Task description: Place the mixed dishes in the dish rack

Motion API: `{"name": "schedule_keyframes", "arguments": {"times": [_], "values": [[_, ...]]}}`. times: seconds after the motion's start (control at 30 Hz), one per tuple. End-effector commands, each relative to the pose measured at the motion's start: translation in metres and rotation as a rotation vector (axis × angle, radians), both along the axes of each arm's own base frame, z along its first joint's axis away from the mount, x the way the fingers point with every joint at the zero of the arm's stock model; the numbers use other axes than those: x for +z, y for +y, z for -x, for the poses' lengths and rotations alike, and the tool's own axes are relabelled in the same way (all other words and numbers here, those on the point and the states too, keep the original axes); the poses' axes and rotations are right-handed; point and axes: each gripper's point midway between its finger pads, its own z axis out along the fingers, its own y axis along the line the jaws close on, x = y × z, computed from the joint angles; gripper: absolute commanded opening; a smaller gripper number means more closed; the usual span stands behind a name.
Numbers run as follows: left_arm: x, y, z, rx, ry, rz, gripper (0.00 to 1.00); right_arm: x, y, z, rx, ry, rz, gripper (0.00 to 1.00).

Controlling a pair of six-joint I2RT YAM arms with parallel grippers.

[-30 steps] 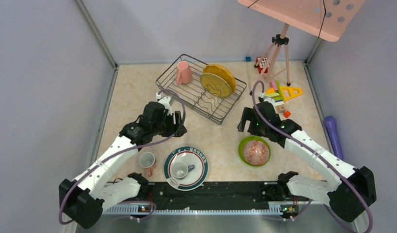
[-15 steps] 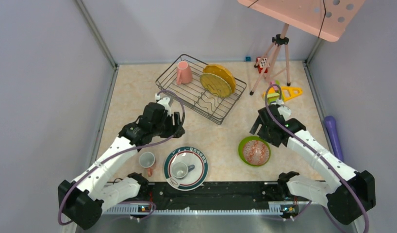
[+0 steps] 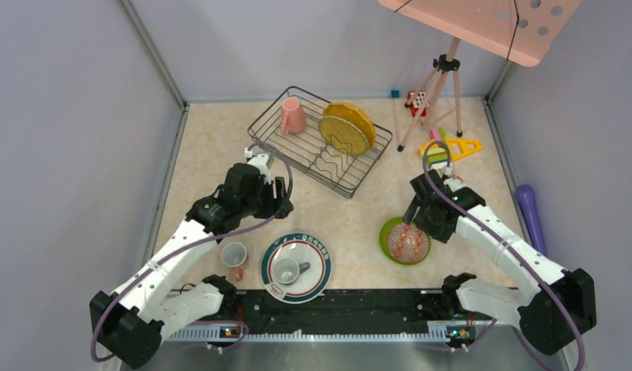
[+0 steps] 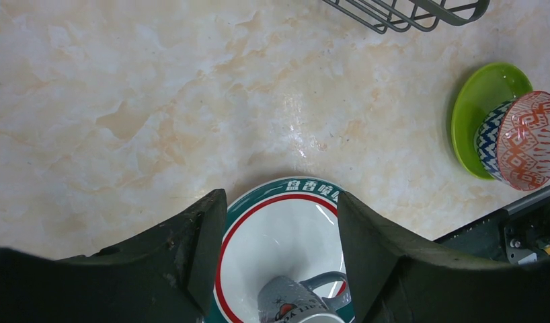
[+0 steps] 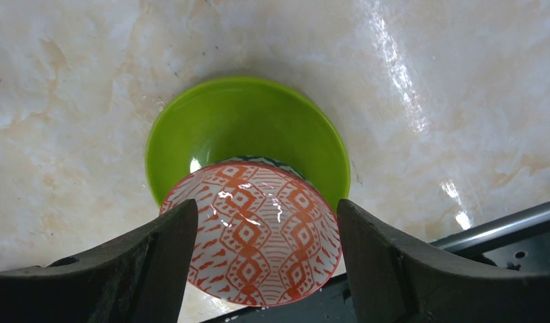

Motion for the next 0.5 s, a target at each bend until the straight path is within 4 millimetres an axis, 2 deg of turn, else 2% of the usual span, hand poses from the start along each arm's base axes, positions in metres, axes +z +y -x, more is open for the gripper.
{"name": "schedule_keyframes", "arguments": {"times": [0.0, 0.23, 0.33, 0.4, 0.47], "values": [[0.026, -0.005, -0.011, -0.011, -0.097, 0.031, 0.66, 0.001, -0.001, 0.016, -0.044, 0.048, -0.038, 0.74], [0.025, -0.003, -0.009, -0.016, -0.102, 0.022, 0.66, -0.01, -0.005, 0.037, -0.05, 0.109, -0.038, 0.71], [0.024, -0.003, -0.01, -0.018, -0.108, 0.023, 0.66, -0.023, -0.003, 0.047, -0.051, 0.147, -0.058, 0.71], [0.023, -0.003, -0.01, -0.017, -0.104, 0.02, 0.66, -0.032, -0.001, 0.05, -0.053, 0.159, -0.076, 0.67], [0.022, -0.003, -0.01, -0.016, -0.101, 0.018, 0.66, -0.036, 0.002, 0.05, -0.054, 0.158, -0.091, 0.59]]}}
